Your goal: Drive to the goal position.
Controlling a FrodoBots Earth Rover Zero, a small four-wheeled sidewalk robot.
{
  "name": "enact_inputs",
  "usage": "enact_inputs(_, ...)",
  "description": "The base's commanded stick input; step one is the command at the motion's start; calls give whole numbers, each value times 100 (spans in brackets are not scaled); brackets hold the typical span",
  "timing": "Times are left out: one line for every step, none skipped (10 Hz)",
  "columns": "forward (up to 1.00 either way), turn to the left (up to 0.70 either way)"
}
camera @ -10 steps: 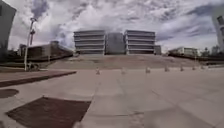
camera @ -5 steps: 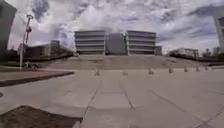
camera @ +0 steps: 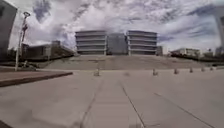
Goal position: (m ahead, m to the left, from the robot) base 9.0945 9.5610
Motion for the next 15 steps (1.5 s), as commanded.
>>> enact_inputs(100,0)
enact_inputs(100,0)
enact_inputs(100,0)
enact_inputs(100,0)
enact_inputs(100,0)
enact_inputs(100,0)
enact_inputs(100,0)
enact_inputs(100,0)
enact_inputs(100,0)
enact_inputs(100,0)
enact_inputs(100,0)
enact_inputs(100,0)
enact_inputs(100,0)
enact_inputs(100,0)
enact_inputs(100,0)
